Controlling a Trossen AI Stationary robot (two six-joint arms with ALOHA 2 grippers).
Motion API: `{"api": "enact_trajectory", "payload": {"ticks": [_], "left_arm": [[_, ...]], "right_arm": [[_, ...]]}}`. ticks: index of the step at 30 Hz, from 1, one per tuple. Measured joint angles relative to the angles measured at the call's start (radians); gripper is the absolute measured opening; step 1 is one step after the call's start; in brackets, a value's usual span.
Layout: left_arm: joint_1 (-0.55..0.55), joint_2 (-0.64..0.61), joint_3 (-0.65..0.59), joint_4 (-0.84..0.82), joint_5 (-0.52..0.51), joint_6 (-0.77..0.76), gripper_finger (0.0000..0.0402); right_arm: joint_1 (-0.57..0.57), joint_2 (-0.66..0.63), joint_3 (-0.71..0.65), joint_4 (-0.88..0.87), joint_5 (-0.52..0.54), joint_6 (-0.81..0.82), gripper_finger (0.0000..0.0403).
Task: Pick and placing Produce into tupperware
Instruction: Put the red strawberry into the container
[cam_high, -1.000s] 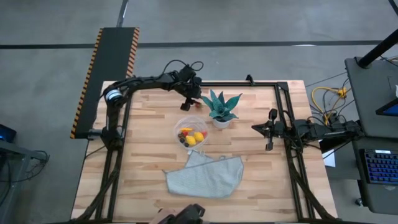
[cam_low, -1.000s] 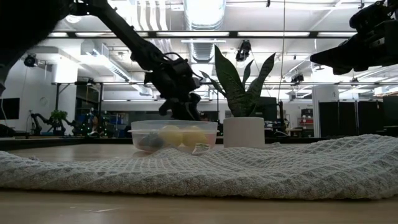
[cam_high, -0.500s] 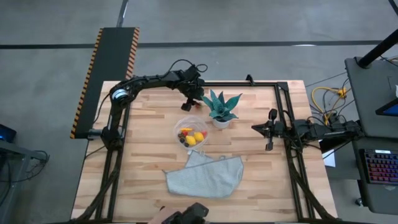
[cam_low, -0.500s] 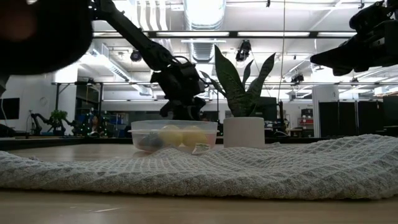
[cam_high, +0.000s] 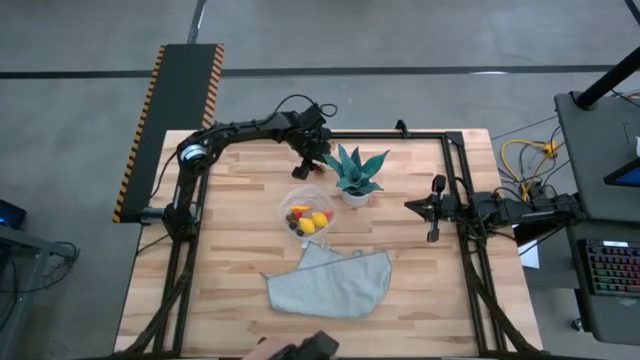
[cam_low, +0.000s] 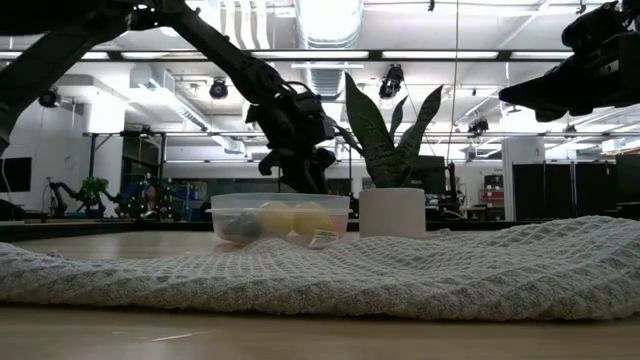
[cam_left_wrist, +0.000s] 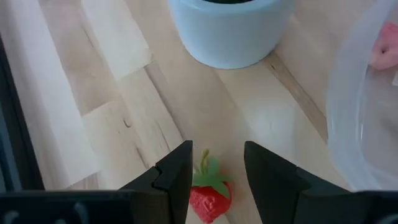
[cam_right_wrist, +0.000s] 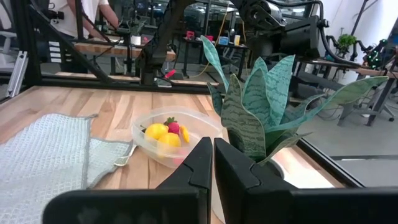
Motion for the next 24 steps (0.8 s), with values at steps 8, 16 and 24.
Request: {"api": "enact_trajectory", "payload": {"ticks": [8, 16, 24], "left_arm": [[-0.006, 0.011, 0.004, 0.004, -0.002, -0.014, 0.013], [-0.016, 0.064, 0.062, -0.006, -0.021, -0.038, 0.013], [-0.014, 0.09, 0.087, -0.113, -0.057, -0.014, 0.013]], "right_arm": [[0.0, 0.0, 0.0, 0.0, 0.0, 0.0, 0.0009], [0.0, 0.0, 0.0, 0.0, 0.0, 0.0, 0.0009], [0.0, 0.0, 0.0, 0.0, 0.0, 0.0, 0.0009]]}}
